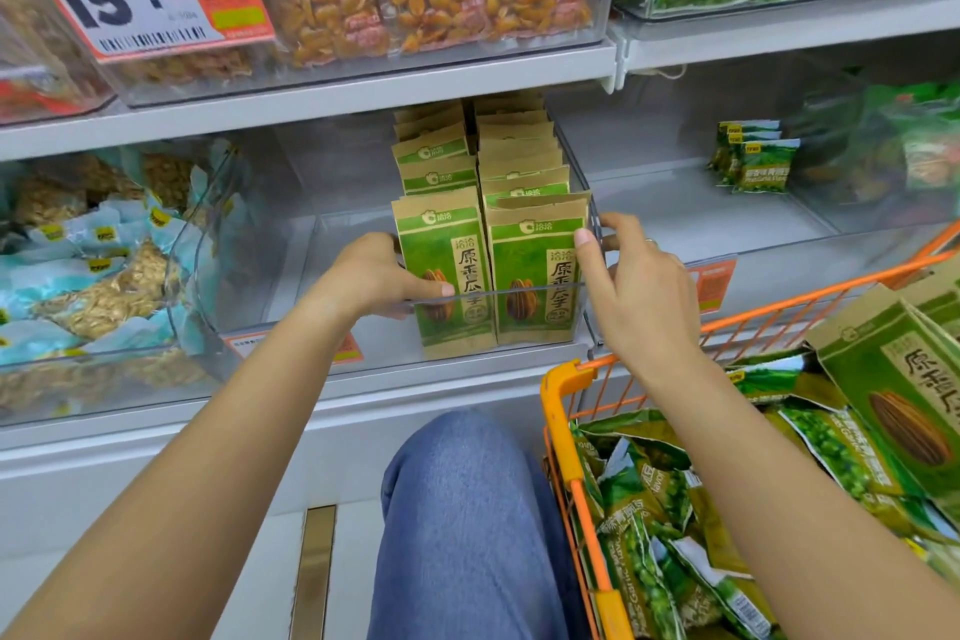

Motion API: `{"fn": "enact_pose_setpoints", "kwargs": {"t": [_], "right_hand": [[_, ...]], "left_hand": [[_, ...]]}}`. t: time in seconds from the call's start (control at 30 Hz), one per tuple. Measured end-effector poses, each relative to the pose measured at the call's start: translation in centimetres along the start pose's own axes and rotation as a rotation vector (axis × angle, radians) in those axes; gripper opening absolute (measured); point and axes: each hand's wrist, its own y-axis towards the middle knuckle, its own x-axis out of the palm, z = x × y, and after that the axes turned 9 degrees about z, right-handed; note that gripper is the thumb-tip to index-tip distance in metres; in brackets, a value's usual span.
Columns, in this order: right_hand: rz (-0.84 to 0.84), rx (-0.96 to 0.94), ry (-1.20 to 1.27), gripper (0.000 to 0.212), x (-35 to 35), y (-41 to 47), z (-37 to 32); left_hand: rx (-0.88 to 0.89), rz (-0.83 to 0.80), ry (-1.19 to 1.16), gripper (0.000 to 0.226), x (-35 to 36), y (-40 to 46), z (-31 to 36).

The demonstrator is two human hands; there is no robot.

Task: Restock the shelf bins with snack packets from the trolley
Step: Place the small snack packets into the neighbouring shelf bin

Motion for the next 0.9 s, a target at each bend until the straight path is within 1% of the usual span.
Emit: {"fn": "enact_pose_setpoints", "kwargs": {"t": [0.13,0.2,0.3,0.43,0.57,0.63,0.7,0.8,0.83,0.87,0.9], "right_hand": [[-0.002,-0.001,0.006,0.052,0.1,0.1,0.1],[-0.005,0.001,0.009,0.052,0.1,0.1,0.1],[-0.001,-0.003,0.016,0.052,0.1,0.2,0.2],[0.003,-0.013,0.015,0.054,0.2,0.1,0.4],[0.010,-0.007,0.030,0.054,0.3,0.1,0.4],[0.009,-0.005,0.031,0.055,0.4,0.1,0.5],[0.019,-0.017,0.038,0.059,0.5,0.1,0.5],[0.030,-0.020,0.046,0.068,0.5,0.0,0.4],[0.032,-0.020,0.045,0.068,0.6,0.0,0.5],[0.033,-0.019,0.043,0.066,0.6,0.0,0.5],[0.033,-0.018,0.042,0.065,0.6,0.0,0.6]], "left_hand": [[-0.038,-0.036,0.001,0.035,0.1,0.5,-0.4],[-0.026,-0.025,-0.015,0.030,0.0,0.9,-0.6],[0.017,-0.010,0.018,0.034,0.1,1.9,-0.6],[-0.022,-0.067,0.002,0.037,0.9,2.9,-0.3],[-0.015,-0.044,-0.125,0.059,1.3,3.0,-0.3],[0.011,-0.031,-0.168,0.063,1.5,3.0,-0.4],[0.069,0.034,-0.180,0.071,1.8,2.9,-0.5],[0.136,0.136,-0.127,0.087,1.9,2.9,-0.6],[0.141,0.150,-0.106,0.093,1.9,3.3,-0.7],[0.134,0.148,-0.072,0.105,1.8,3.5,-0.6],[0.113,0.129,-0.051,0.122,1.7,3.8,-0.6]]}}
